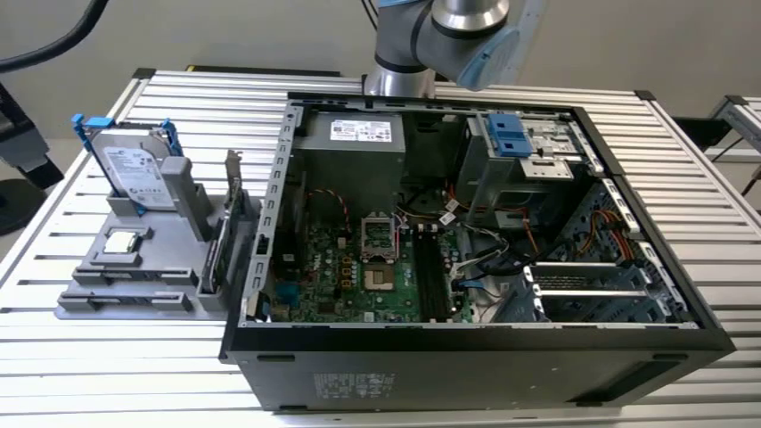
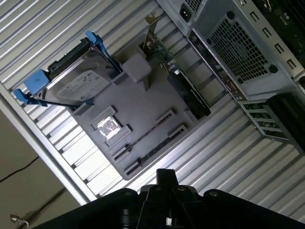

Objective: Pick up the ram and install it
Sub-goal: 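Pick up the ram and move it above insertion slot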

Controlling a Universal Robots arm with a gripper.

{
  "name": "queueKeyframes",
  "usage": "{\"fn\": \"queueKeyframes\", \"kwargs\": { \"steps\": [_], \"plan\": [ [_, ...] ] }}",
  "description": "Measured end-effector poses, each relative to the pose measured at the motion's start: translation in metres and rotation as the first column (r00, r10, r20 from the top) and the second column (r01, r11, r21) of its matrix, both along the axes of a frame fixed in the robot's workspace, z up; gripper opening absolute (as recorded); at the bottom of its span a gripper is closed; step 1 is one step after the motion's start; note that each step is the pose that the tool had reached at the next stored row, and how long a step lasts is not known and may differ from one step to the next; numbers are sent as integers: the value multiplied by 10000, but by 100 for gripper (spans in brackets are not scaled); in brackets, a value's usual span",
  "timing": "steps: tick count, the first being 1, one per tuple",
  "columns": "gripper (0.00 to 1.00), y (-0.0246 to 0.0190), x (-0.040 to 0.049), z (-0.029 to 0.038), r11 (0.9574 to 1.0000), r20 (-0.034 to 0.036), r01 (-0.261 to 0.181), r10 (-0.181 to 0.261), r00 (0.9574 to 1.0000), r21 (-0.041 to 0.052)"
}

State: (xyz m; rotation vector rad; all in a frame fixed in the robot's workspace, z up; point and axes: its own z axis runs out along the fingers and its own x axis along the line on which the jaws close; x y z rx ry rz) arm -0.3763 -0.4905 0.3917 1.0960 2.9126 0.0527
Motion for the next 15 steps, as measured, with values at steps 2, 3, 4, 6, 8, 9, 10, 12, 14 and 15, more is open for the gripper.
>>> {"fn": "queueKeyframes", "kwargs": {
  "steps": [2,3,4,6,8,9,10,12,14,15],
  "plan": [
    [0,0,0,0,9996,-1,286,-286,9996,0],
    [0,0,0,0,9991,0,435,-435,9991,0],
    [0,0,0,0,9983,-1,577,-577,9983,0],
    [0,0,0,0,9962,-1,867,-867,9962,0],
    [0,0,0,0,9933,-1,1156,-1156,9933,0],
    [0,0,0,0,9914,-1,1308,-1308,9914,1],
    [0,0,0,0,9895,-1,1445,-1445,9895,0],
    [0,0,0,0,9846,-1,1750,-1750,9846,0],
    [0,0,0,0,9789,-2,2042,-2042,9789,0],
    [0,0,0,0,9759,-2,2182,-2182,9759,0]
  ]
}}
